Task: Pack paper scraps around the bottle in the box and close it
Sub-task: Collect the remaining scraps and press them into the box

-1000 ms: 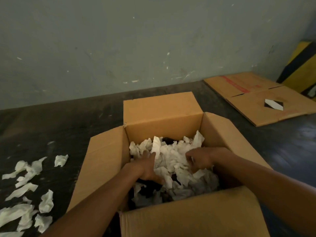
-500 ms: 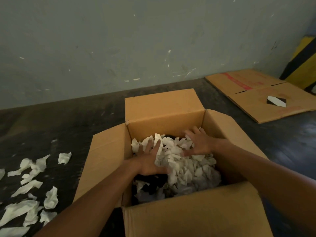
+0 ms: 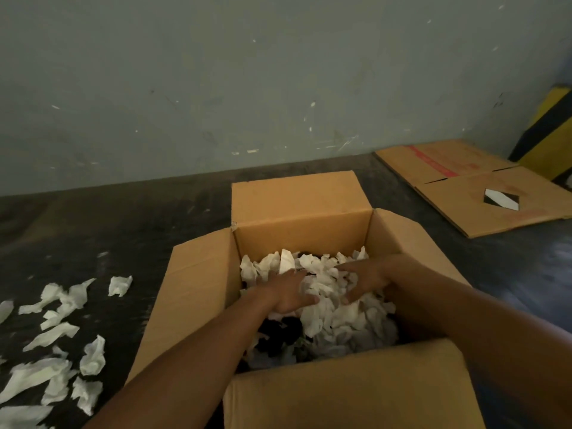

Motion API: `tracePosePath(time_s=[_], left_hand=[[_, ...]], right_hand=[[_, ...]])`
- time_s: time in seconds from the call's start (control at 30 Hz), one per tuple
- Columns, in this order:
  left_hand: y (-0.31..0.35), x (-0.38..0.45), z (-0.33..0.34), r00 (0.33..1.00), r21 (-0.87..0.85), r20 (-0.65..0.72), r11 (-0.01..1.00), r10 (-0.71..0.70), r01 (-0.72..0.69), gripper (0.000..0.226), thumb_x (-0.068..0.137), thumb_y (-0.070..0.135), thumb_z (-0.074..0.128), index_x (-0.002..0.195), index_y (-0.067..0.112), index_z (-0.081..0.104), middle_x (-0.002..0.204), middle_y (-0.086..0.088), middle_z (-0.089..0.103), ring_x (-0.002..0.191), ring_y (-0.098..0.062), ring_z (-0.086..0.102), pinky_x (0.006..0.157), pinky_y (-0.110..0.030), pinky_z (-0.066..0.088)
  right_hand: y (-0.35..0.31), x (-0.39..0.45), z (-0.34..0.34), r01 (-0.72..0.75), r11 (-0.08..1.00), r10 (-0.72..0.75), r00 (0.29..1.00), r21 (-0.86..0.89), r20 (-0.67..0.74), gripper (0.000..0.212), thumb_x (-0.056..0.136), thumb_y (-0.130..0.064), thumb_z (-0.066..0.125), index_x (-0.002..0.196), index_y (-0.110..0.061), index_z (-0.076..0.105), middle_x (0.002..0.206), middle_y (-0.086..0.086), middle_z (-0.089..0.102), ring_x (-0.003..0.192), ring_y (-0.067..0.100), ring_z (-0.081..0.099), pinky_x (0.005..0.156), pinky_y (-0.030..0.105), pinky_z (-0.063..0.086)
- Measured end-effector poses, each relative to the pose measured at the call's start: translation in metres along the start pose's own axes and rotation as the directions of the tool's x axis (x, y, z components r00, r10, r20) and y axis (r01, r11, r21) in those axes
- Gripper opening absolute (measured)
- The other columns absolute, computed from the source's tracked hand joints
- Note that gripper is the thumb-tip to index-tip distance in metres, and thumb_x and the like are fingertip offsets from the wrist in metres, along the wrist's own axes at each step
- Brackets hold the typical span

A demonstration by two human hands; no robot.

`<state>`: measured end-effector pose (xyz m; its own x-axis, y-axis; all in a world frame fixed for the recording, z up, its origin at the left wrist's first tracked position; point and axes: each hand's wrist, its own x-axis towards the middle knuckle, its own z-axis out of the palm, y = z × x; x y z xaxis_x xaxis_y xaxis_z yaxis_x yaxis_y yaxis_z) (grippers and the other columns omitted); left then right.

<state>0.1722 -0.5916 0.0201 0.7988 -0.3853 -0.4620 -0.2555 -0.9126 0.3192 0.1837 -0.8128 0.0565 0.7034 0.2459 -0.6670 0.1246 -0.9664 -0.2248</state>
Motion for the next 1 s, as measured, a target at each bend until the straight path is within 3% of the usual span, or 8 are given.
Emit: tracePosePath(time_s=[0.1,0.17,0.27,0.37,0.53,0.83,1.0], left_hand=[[-0.006,-0.019,-0.023,0.976,0.013,-0.216,0.999,0.032,-0.030,0.063,0.095,0.053,0.044,0.150,0.026,0.028,0.153,-0.007,0.037,0.135,-0.030,0.040,0.107,-0.042,0.037],[-0.011,-0.033,-0.038,0.932,0.096,-0.360,0.995,0.027,0.008,0.054,0.097,0.052,0.038,0.143,0.024,0.037,0.145,-0.007,0.047,0.129,-0.030,0.045,0.105,-0.045,0.038],[-0.024,-0.057,-0.051,0.859,0.139,-0.511,0.988,0.007,0.074,0.056,0.098,0.051,0.031,0.147,0.024,0.032,0.155,-0.003,0.033,0.144,-0.027,0.025,0.117,-0.051,0.018],[-0.045,-0.087,-0.060,0.804,0.083,-0.593,0.991,-0.036,0.106,0.058,0.099,0.050,0.029,0.152,0.027,0.021,0.162,-0.001,0.017,0.150,-0.028,0.007,0.120,-0.053,0.005],[-0.100,-0.146,-0.059,0.761,0.010,-0.636,0.985,-0.128,0.174,0.060,0.100,0.050,0.028,0.153,0.028,0.012,0.164,-0.003,0.009,0.150,-0.029,0.004,0.120,-0.054,0.005],[-0.235,-0.280,-0.003,0.692,-0.186,-0.639,0.940,-0.338,0.287,0.063,0.099,0.050,0.031,0.154,0.030,0.005,0.164,-0.004,0.004,0.150,-0.029,0.002,0.120,-0.055,0.008],[-0.309,-0.351,0.052,0.705,-0.271,-0.577,0.911,-0.412,0.311,0.067,0.098,0.054,0.032,0.154,0.032,0.003,0.164,-0.004,0.000,0.150,-0.030,-0.001,0.120,-0.054,0.006]], right_hand=[[-0.016,-0.010,-0.021,0.024,0.999,-0.032,0.984,-0.044,-0.174,0.075,0.090,-0.061,0.047,0.149,-0.018,0.029,0.155,0.004,0.033,0.137,0.023,0.036,0.106,0.031,0.031],[-0.030,-0.012,-0.028,0.045,0.999,-0.046,0.956,-0.011,-0.290,0.073,0.095,-0.060,0.036,0.150,-0.014,0.025,0.157,0.007,0.028,0.140,0.024,0.032,0.109,0.032,0.028],[-0.058,-0.013,-0.029,0.072,0.997,-0.066,0.905,-0.001,-0.420,0.077,0.093,-0.065,0.027,0.154,-0.021,0.009,0.162,0.007,0.009,0.148,0.026,0.012,0.119,0.041,0.015],[-0.095,-0.014,-0.023,0.095,0.995,-0.082,0.853,0.000,-0.516,0.074,0.094,-0.065,0.025,0.154,-0.028,0.006,0.163,0.006,0.001,0.149,0.030,0.003,0.119,0.048,0.011],[-0.174,-0.016,0.001,0.190,0.982,-0.152,0.802,0.006,-0.578,0.069,0.095,-0.061,0.029,0.154,-0.031,0.008,0.163,0.004,-0.001,0.149,0.028,-0.001,0.118,0.054,0.011],[-0.357,-0.014,0.076,0.360,0.928,-0.338,0.710,-0.095,-0.617,0.065,0.096,-0.057,0.035,0.152,-0.031,0.015,0.163,0.004,0.006,0.149,0.024,0.004,0.120,0.047,0.015],[-0.440,-0.009,0.146,0.442,0.886,-0.439,0.701,-0.141,-0.562,0.065,0.095,-0.055,0.039,0.151,-0.036,0.012,0.163,0.001,0.003,0.149,0.022,0.000,0.119,0.046,0.014]])
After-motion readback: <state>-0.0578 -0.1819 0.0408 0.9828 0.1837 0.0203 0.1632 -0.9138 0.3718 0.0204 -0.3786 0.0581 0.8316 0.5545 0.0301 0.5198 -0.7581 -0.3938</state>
